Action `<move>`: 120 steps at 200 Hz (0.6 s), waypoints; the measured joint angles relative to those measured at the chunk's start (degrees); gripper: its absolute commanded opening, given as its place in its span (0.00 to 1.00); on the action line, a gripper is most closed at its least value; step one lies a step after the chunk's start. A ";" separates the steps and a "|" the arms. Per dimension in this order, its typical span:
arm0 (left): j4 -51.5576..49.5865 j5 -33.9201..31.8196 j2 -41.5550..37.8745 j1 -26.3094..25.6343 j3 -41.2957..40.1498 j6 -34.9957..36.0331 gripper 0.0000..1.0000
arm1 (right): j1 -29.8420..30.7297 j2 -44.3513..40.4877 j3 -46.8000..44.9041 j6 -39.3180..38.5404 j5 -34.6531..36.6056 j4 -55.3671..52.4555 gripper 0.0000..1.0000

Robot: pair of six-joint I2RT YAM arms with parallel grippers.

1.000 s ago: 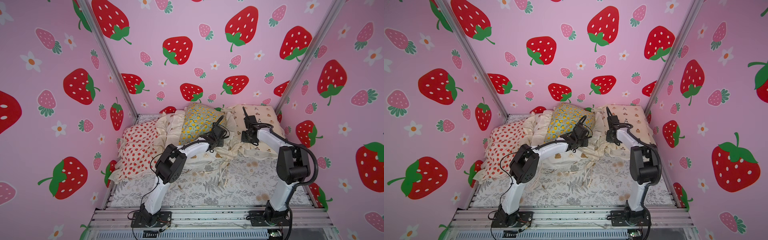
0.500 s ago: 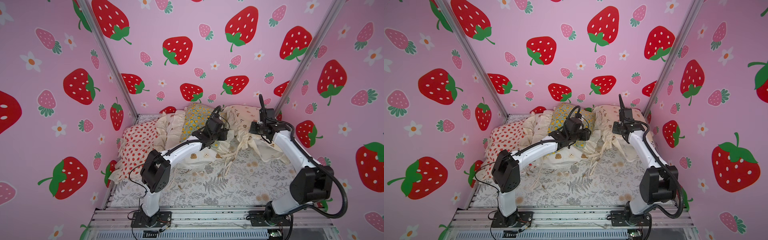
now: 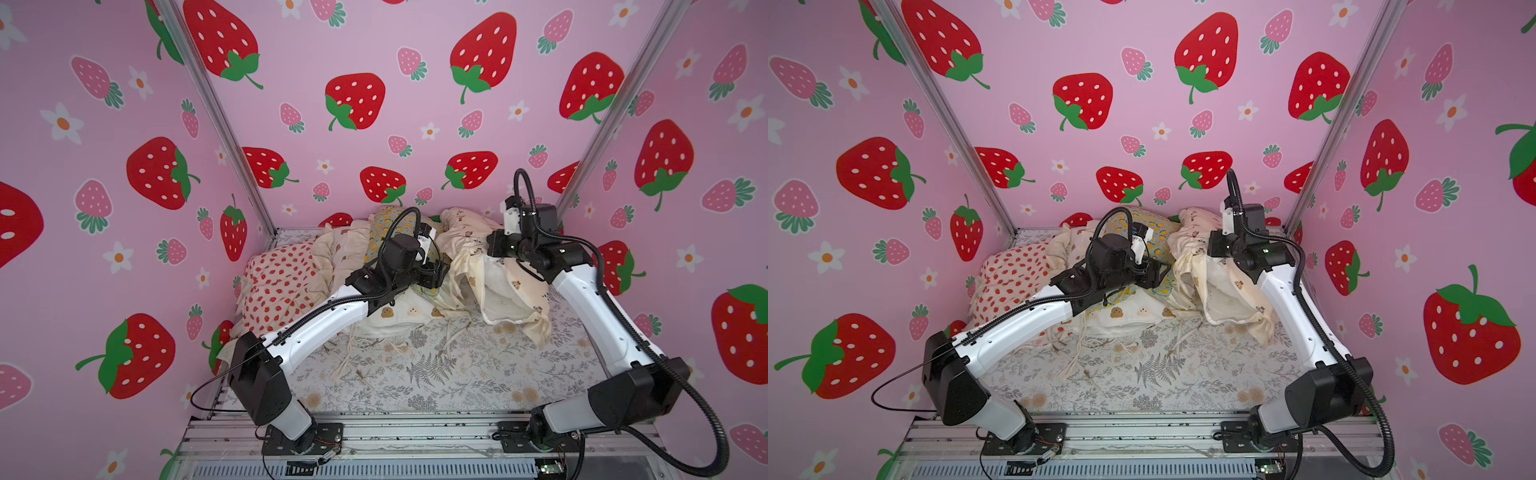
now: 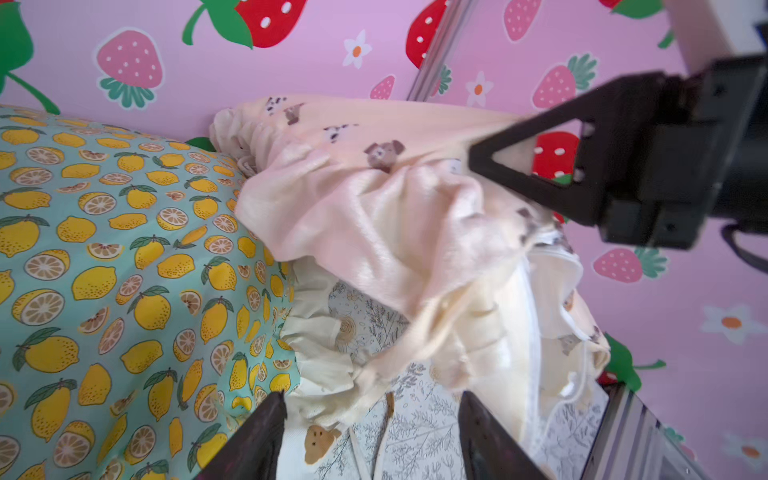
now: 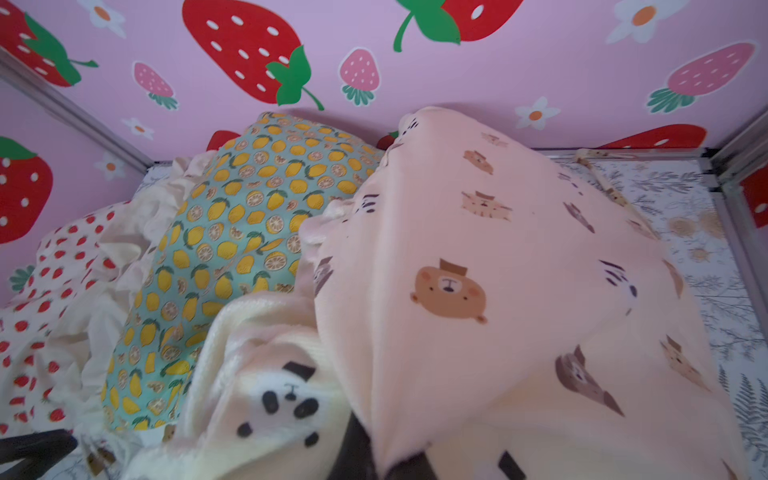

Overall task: Zip up pillowcases
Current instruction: Pick up the pillowcase at the corner of the board.

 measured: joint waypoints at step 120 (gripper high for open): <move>-1.22 -2.05 8.76 -2.93 3.78 21.97 0.73 | 0.61 -1.29 -4.04 -3.04 -5.03 -2.34 0.00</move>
